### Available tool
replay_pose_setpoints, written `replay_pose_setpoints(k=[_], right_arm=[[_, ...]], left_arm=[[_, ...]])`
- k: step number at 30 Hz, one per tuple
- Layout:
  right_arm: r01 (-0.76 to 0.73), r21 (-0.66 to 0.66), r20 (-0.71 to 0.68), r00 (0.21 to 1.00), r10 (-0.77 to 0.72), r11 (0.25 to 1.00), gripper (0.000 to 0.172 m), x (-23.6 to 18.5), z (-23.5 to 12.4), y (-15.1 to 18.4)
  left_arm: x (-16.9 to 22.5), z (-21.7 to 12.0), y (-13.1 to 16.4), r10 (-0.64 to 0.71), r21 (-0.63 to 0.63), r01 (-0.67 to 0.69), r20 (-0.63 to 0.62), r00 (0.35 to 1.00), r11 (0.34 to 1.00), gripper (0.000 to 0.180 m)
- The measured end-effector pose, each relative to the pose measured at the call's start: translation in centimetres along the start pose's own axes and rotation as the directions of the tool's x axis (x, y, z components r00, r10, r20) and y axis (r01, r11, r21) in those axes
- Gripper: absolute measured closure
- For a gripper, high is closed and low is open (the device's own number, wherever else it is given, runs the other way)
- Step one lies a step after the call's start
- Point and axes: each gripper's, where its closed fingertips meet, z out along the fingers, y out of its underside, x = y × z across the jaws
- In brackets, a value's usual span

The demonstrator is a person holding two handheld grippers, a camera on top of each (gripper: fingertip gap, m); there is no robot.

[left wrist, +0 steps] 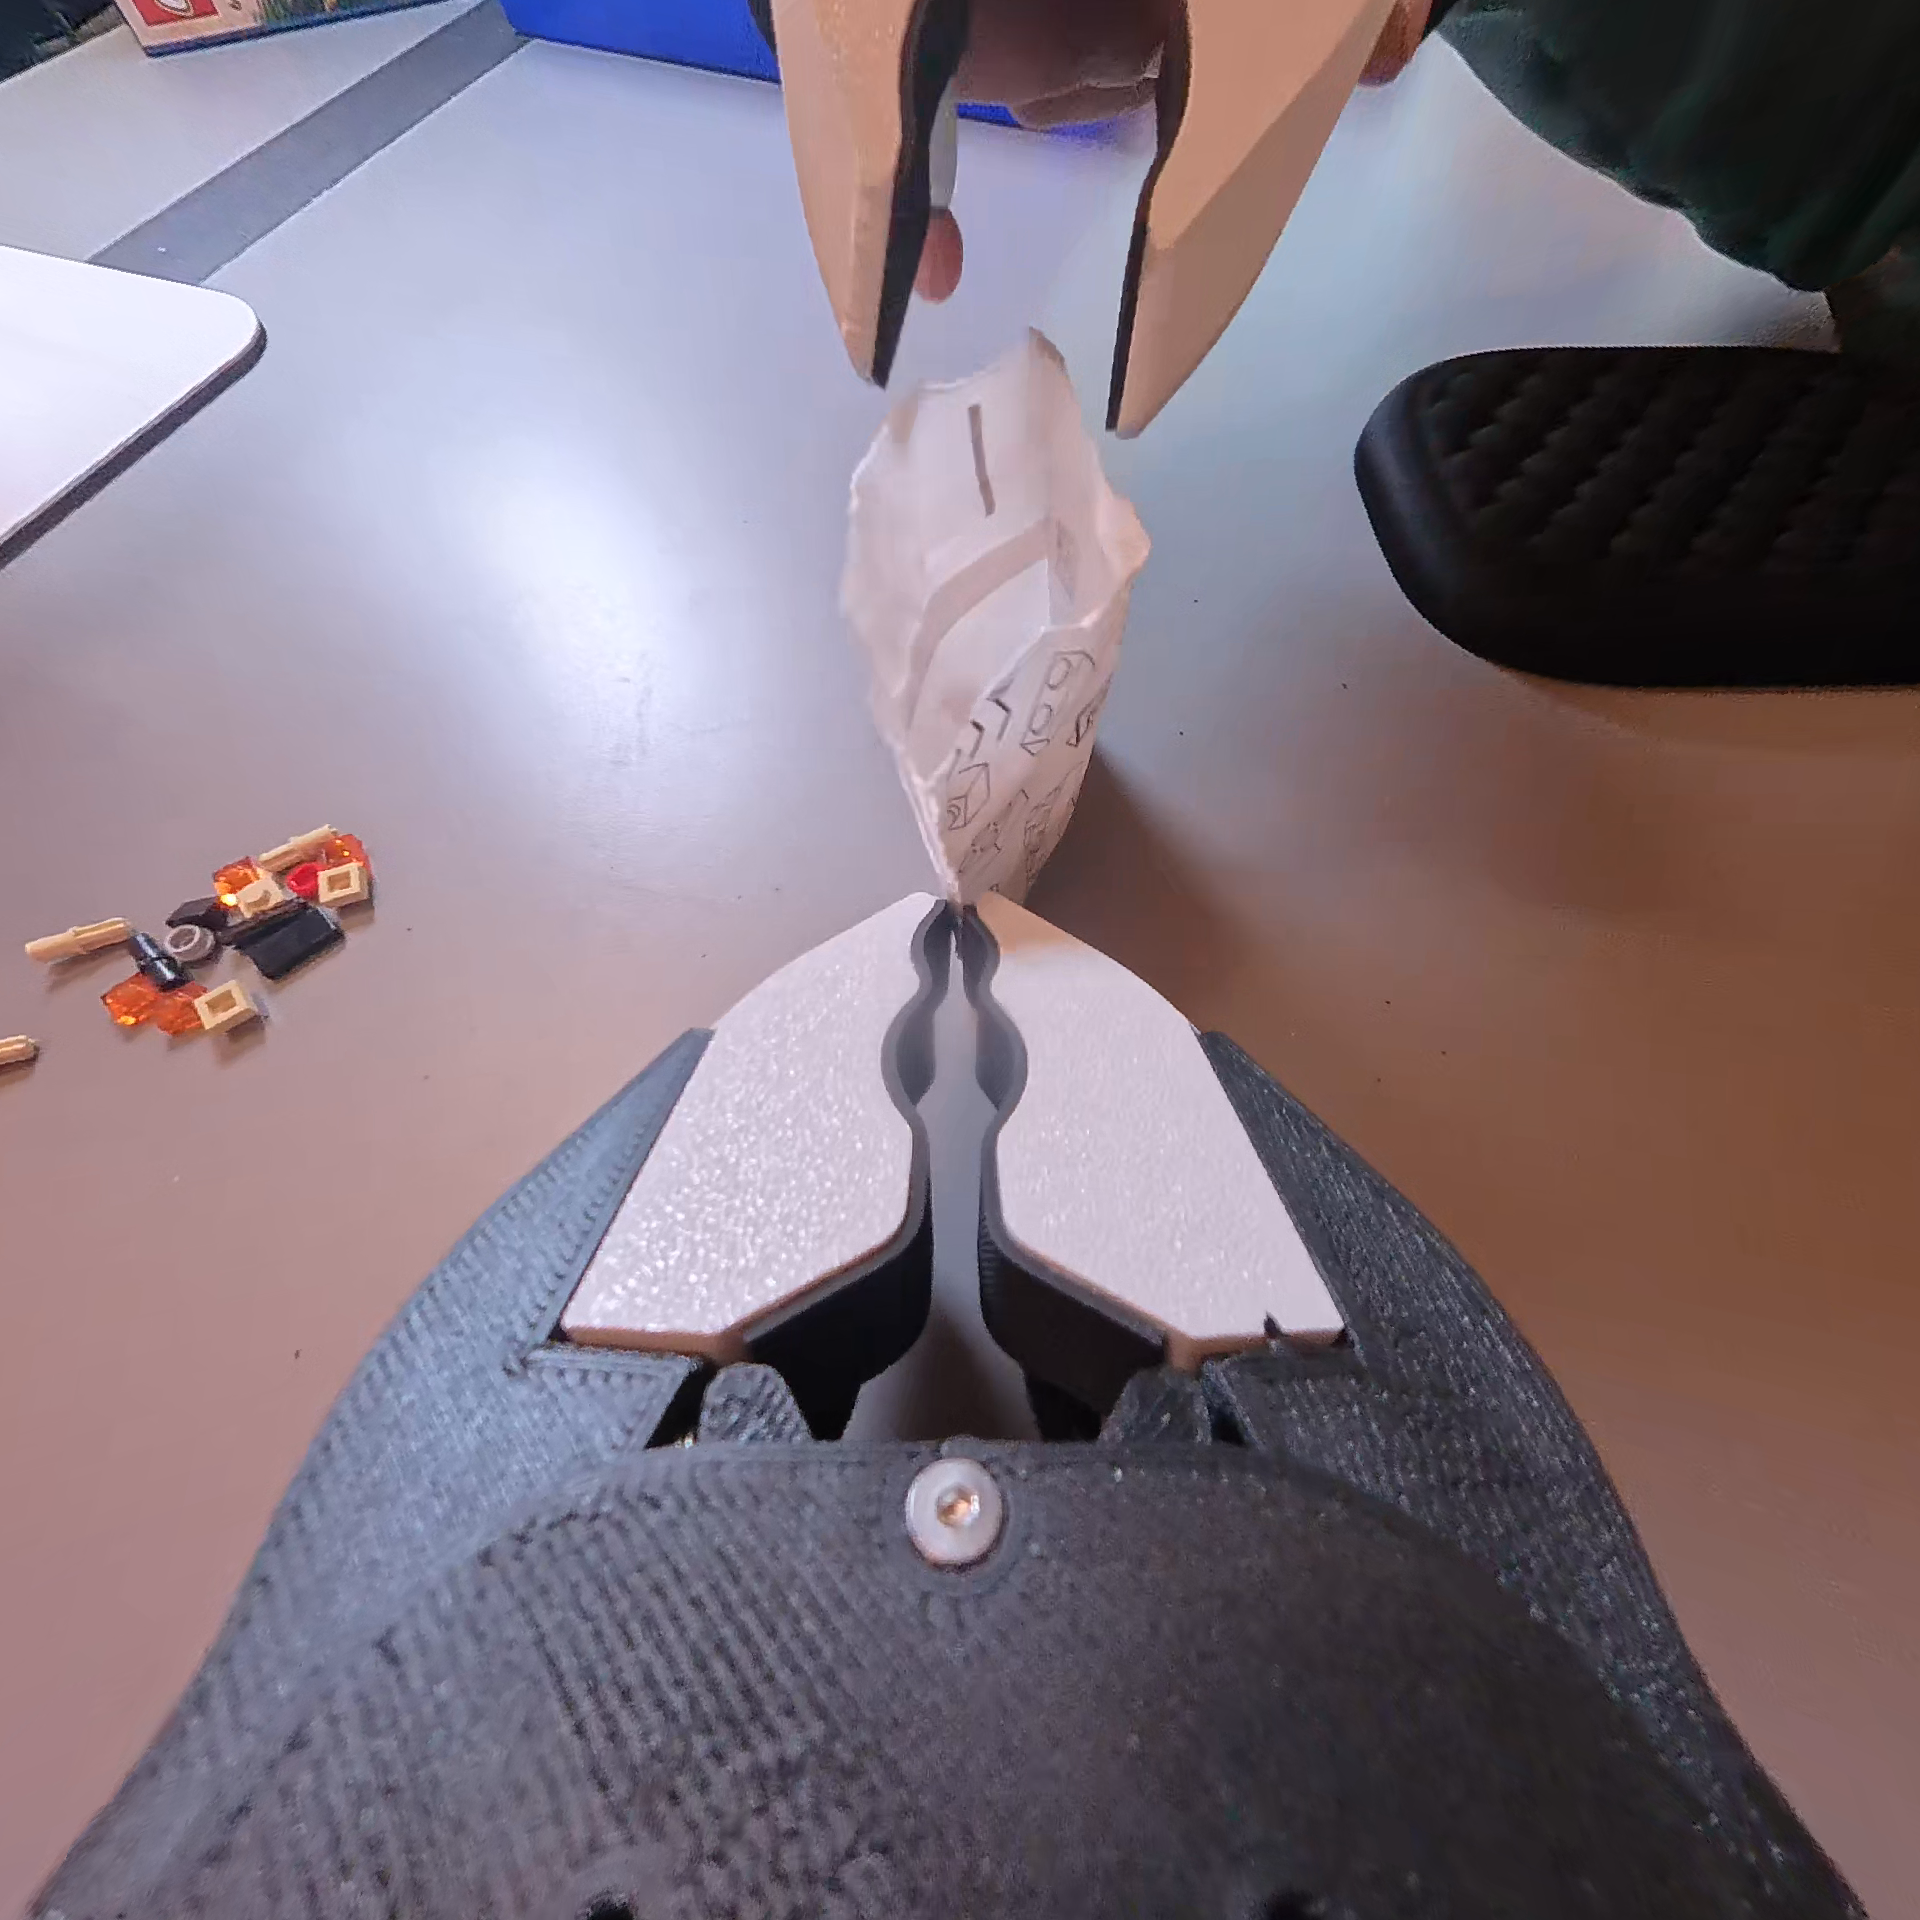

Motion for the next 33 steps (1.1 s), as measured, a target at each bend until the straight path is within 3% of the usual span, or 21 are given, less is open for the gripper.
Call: replay_pose_setpoints(k=[5, 9, 14, 18, 21, 23, 27, 30, 33], right_arm=[[-0.057, 0.017, -0.026, 0.998, 0.057, 0.998, 0.133, 0.0, 0.5, 2.2], [-0.074, 0.057, -0.201, 0.976, 0.084, 0.996, 0.167, 0.9, 1.5, 2.7], [-0.201, 0.175, -0.439, 0.86, 0.259, 0.964, 0.171, 1.0, 0.4, 3.4], [-0.281, 0.228, -0.519, 0.775, 0.361, 0.932, 0.171, 0.7, -1.4, 4.9], [-0.322, 0.236, -0.552, 0.732, 0.399, 0.917, 0.171, 0.6, -3.4, 6.1], [-0.349, 0.255, -0.565, 0.703, 0.432, 0.902, 0.171, 0.7, -4.9, 7.0], [-0.378, 0.312, -0.585, 0.646, 0.49, 0.871, 0.172, 1.0, -7.3, 8.2], [-0.391, 0.333, -0.595, 0.619, 0.513, 0.858, 0.171, 1.1, -8.1, 9.0], [-0.404, 0.35, -0.608, 0.588, 0.533, 0.845, 0.172, 1.1, -8.7, 9.7]], left_arm=[[-0.4, 0.0, 0.0, -0.019, 0.009, 0.019, 0.012, 1.0, 1.0, 0.179], [-1.0, 0.2, -0.1, -0.038, 0.01, 0.038, 0.033, 0.999, 0.999, 0.178], [-1.3, 0.6, -0.3, -0.097, 0.019, 0.096, 0.029, 0.995, 0.995, 0.179], [-0.1, 1.6, -1.1, -0.074, 0.002, 0.074, -0.034, 0.997, 0.997, 0.178], [-1.6, 0.6, -2.9, -0.019, 0.014, 0.019, 0.047, 0.999, 1.0, 0.177], [-4.7, -0.7, -3.7, 0.042, -0.059, -0.033, 0.172, 0.984, 0.998, 0.176], [-11.2, -2.0, -3.0, 0.205, -0.376, -0.091, 0.277, 0.939, 0.922, 0.165], [-13.6, -0.7, -2.1, 0.303, -0.544, -0.182, 0.141, 0.943, 0.819, 0.166], [-14.3, 1.1, -0.6, 0.36, -0.604, -0.321, -0.06, 0.931, 0.729, 0.168]])
